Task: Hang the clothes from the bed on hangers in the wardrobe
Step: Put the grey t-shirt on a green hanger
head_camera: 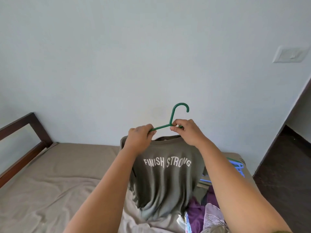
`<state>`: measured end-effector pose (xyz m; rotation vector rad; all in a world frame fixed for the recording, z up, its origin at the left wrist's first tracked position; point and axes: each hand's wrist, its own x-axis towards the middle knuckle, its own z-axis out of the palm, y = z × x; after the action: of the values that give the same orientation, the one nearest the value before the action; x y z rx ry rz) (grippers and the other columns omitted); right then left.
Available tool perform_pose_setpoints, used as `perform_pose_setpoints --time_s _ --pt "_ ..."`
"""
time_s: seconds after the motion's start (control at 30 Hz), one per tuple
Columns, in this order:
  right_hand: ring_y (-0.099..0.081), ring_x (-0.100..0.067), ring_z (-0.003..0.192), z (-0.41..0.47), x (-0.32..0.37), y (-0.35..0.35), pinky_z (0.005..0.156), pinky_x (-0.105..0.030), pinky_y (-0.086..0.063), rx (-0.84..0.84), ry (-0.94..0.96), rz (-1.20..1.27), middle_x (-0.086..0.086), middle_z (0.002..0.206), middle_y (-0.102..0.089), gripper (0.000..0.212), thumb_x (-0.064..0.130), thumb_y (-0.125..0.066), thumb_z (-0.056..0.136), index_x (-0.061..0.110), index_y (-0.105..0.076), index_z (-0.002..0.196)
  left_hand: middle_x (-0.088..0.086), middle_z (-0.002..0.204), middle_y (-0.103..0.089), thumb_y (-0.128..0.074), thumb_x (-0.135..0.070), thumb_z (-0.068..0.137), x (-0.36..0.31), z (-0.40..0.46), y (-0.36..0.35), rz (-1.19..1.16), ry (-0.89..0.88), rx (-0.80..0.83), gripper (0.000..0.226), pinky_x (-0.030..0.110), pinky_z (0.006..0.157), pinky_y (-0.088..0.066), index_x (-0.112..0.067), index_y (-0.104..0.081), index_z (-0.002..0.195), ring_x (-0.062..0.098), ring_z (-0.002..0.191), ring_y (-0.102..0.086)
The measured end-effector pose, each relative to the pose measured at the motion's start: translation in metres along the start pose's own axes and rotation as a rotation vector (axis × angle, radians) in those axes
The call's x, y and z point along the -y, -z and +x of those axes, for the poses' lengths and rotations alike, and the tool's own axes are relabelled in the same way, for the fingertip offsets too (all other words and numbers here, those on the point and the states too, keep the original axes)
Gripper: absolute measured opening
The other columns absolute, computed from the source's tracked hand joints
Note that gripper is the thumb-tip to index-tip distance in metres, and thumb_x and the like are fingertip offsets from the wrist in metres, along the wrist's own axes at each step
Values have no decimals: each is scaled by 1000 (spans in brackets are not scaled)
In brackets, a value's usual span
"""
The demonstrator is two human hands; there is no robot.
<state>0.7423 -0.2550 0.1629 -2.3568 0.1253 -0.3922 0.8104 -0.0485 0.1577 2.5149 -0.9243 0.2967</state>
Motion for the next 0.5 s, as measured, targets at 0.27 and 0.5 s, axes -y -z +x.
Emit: perform_pose_setpoints --time_s 0.27,0.5 --pt "-54 -4 111 -17 -49 33 94 -21 -39 -204 -136 321 8 112 -62 49 18 -80 76 40 -60 114 -11 66 -47 -42 -31 102 22 5 -1 -53 63 -20 20 34 76 -30 -18 -54 92 20 76 -45" --pt "-61 -14 80 -26 -71 18 73 -16 -43 -208 -83 -34 5 82 -68 16 20 -77 81 13 -75 96 -9 66 -46 -44 -30 101 35 6 11 -86 70 -42 18 33 75 -30 -21 -51 88 20 74 -43"
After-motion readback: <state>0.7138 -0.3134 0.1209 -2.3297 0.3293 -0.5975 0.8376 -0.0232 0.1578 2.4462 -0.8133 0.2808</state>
